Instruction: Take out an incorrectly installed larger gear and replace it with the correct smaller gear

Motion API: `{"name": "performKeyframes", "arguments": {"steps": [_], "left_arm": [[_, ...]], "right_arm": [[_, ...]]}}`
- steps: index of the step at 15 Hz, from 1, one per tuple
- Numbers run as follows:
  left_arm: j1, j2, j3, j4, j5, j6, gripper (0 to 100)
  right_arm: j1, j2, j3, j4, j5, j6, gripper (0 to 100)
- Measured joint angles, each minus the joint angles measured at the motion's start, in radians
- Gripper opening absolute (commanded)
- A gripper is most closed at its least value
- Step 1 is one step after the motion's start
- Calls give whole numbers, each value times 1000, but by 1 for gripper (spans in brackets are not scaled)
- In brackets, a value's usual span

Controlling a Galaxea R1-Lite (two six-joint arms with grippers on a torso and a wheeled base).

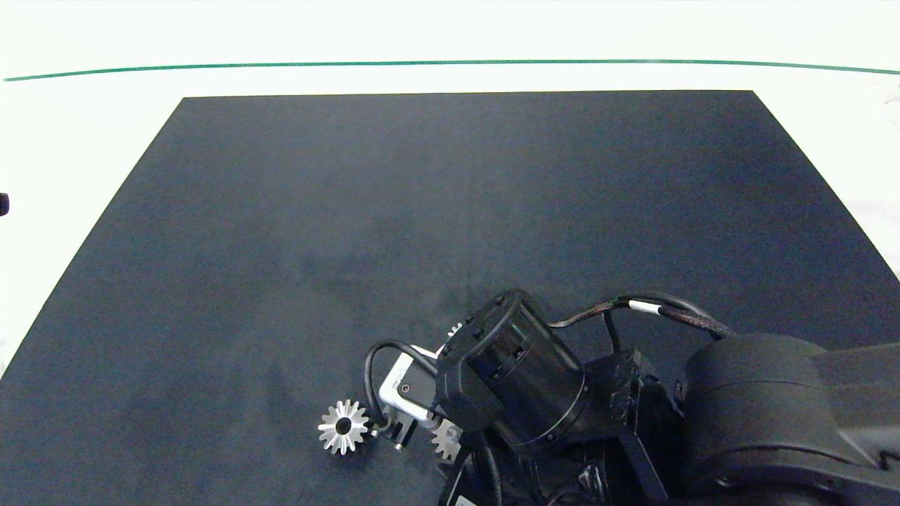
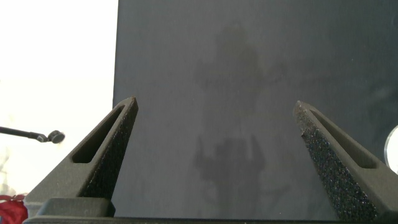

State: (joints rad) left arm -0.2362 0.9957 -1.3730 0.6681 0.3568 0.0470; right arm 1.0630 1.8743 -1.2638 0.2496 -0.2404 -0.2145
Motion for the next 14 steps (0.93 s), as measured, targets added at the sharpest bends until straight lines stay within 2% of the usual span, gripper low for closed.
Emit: {"name": "performKeyframes", "arguments": {"steps": [14], "left_arm": [[0, -2, 2, 0, 0, 0, 100]], "right_arm": [[-14, -1, 7, 1, -1, 1, 22]]}}
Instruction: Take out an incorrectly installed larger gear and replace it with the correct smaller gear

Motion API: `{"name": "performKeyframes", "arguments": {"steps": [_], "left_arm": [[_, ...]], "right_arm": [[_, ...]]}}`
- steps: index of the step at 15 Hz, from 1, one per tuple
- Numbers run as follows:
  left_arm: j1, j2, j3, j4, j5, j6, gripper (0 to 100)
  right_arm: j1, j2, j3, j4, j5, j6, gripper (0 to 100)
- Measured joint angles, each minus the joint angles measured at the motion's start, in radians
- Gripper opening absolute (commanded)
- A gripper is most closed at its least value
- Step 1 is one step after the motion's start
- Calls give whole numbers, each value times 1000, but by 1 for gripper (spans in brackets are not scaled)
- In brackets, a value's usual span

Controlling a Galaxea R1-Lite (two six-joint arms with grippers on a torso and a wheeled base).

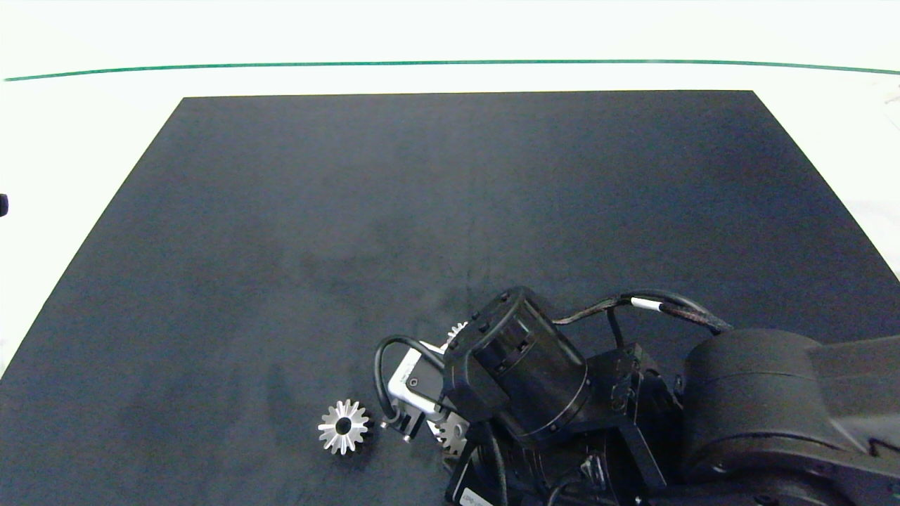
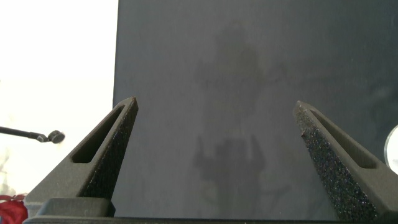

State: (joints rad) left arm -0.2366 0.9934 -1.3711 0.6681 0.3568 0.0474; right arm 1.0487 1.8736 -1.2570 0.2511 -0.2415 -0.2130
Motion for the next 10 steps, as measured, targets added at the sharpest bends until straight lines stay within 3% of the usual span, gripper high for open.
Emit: {"name": "performKeyframes", "arguments": {"steps": [10], "left_arm": [[0, 0, 5, 0, 0, 0, 100]], "right_arm": [[-1, 2, -17, -2, 0, -1, 22]]}}
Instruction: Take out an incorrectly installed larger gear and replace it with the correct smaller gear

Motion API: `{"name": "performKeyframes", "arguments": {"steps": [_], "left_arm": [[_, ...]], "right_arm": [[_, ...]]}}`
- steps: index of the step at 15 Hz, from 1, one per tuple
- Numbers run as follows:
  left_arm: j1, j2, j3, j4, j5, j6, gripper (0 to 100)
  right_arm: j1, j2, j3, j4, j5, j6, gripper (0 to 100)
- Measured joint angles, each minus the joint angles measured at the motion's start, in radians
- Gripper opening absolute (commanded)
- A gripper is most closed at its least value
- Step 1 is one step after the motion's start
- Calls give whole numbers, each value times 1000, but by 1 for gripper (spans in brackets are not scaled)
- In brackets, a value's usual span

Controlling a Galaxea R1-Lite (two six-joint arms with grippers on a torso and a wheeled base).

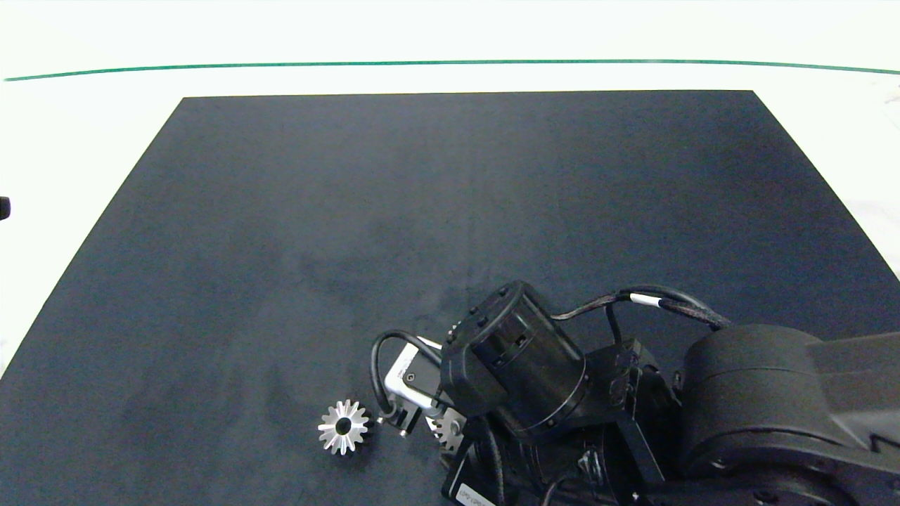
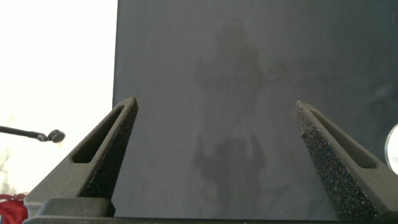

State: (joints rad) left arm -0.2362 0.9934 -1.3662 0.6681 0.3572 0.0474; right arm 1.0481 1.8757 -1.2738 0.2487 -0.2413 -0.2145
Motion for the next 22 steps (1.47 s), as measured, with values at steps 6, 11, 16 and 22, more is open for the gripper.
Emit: {"name": "performKeyframes", "arguments": {"steps": [6, 11, 16, 22], "left_arm": [[-1, 0, 4, 0, 0, 0, 100], [-1, 0, 4, 0, 0, 1, 100], [-1, 0, 4, 0, 0, 1, 100], [-1, 0, 4, 0, 0, 0, 100]], "right_arm": [[3, 7, -7, 0, 0, 0, 22], [6, 18, -8, 1, 0, 0, 22], [6, 20, -5, 1, 0, 1, 100], [6, 14, 3, 0, -1, 0, 100]]}}
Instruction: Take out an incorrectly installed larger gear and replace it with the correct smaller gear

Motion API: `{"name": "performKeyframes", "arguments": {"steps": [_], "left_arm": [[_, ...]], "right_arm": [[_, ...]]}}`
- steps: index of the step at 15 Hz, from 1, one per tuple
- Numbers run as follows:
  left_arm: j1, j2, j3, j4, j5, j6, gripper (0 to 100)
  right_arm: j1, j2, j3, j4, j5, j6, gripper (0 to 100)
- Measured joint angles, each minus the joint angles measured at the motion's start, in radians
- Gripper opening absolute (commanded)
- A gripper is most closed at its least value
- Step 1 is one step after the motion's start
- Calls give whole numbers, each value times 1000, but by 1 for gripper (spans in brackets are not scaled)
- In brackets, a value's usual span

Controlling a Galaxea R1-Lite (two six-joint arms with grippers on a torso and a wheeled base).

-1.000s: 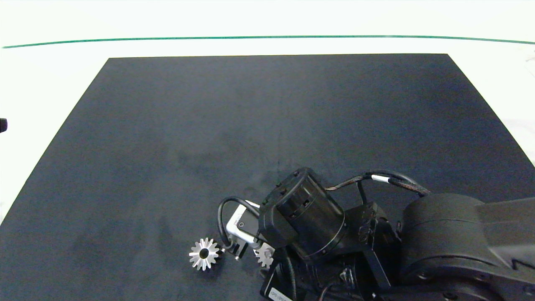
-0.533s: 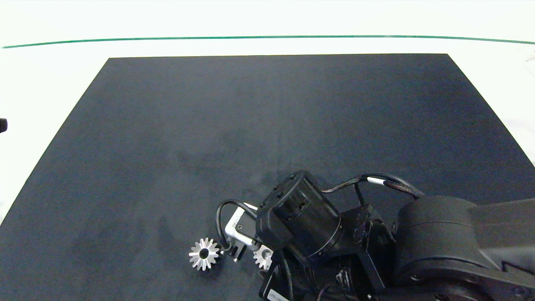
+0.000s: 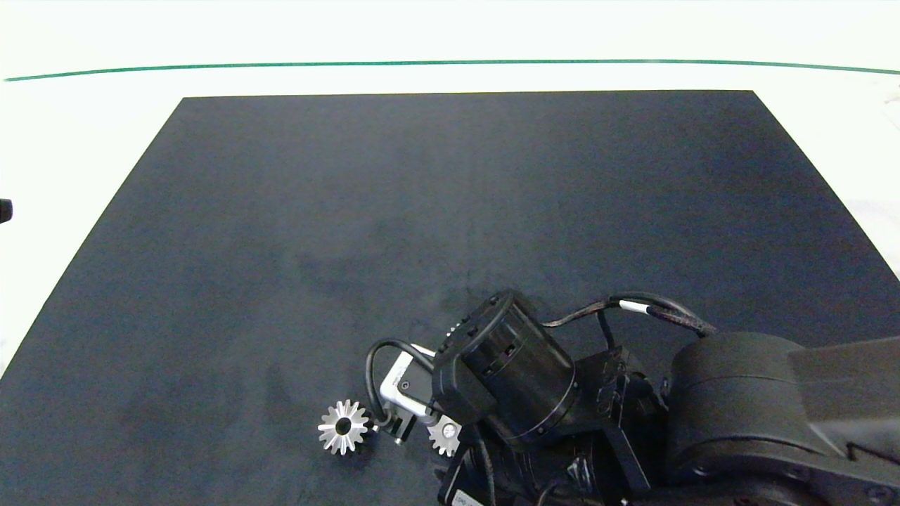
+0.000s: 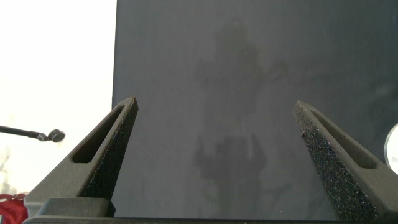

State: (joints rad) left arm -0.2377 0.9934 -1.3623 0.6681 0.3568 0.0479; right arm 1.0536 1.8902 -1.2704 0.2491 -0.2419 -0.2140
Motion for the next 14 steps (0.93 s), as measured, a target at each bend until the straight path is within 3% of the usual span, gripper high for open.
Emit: {"name": "performKeyframes", "arguments": {"steps": [3, 5, 7, 9, 10, 12, 14], "left_arm": [[0, 0, 0, 0, 0, 0, 100], [0, -1, 1, -5, -3, -4, 100], [0, -2, 26, -8, -2, -29, 100], [0, -20, 57, -14, -1, -94, 100], [3, -41, 68, -16, 3, -109, 100], [14, -113, 90, -12, 8, -99, 100], [56, -210, 111, -4, 8, -52, 100]], "right_arm": [[-7, -40, 15, 0, -1, 11, 100], [-33, -114, 58, 1, -27, 17, 100], [-72, -226, 122, 0, -76, 41, 100], [-109, -359, 188, -1, -127, 80, 100], [-126, -431, 220, -3, -156, 95, 100], [-169, -599, 295, -3, -222, 111, 100], [-221, -780, 374, -2, -292, 118, 100]]}}
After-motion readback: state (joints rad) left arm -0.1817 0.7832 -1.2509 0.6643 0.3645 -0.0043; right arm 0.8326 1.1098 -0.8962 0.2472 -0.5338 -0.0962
